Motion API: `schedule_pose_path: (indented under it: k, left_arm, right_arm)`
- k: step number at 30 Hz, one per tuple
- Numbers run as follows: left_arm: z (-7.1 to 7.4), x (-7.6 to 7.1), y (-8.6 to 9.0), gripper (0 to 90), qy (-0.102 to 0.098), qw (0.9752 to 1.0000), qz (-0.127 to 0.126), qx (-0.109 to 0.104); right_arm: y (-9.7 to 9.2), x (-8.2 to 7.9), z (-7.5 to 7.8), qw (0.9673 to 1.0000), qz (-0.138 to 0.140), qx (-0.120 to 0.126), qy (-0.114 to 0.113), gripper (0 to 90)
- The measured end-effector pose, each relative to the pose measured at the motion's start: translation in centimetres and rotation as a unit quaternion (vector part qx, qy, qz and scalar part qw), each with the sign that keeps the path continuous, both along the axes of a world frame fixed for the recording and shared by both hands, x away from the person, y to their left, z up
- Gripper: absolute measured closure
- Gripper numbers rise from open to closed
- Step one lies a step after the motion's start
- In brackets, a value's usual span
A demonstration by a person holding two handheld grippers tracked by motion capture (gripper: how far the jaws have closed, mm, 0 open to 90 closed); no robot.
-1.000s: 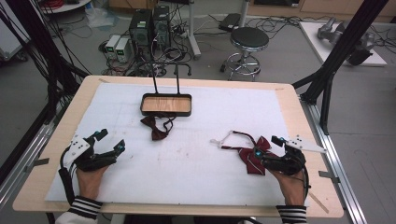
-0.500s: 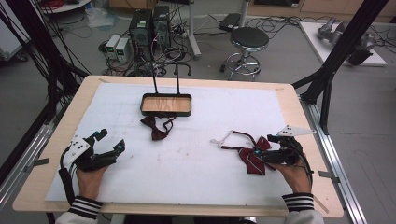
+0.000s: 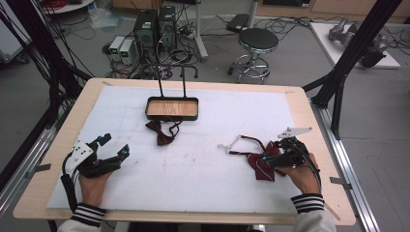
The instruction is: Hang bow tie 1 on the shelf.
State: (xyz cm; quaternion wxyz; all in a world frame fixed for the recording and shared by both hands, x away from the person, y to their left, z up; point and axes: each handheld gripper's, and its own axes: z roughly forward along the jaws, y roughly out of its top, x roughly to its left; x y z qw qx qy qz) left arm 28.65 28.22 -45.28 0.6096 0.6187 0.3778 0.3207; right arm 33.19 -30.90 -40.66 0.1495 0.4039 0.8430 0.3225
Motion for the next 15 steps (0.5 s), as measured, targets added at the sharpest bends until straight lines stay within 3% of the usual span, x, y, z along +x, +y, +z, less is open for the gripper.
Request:
schedule_pose_path:
  k: [4,8,15]
  left_arm:
    - [-0.01,-0.01,0.00,15.5,0.000,1.0000,0.001,-0.001]
    - [-0.01,0.00,0.00,15.5,0.000,1.0000,0.002,-0.002]
    - [-0.01,0.00,0.00,15.6,0.001,1.0000,0.002,-0.001]
  right_arm:
    - [0.58,0.38,-0.40,0.9997,0.009,-0.021,0.012,25.9]
    - [0.74,0.68,-0.79,0.9989,0.011,-0.039,0.024,26.6]
    - [0.54,1.07,-1.06,0.9982,0.000,-0.048,0.035,32.3]
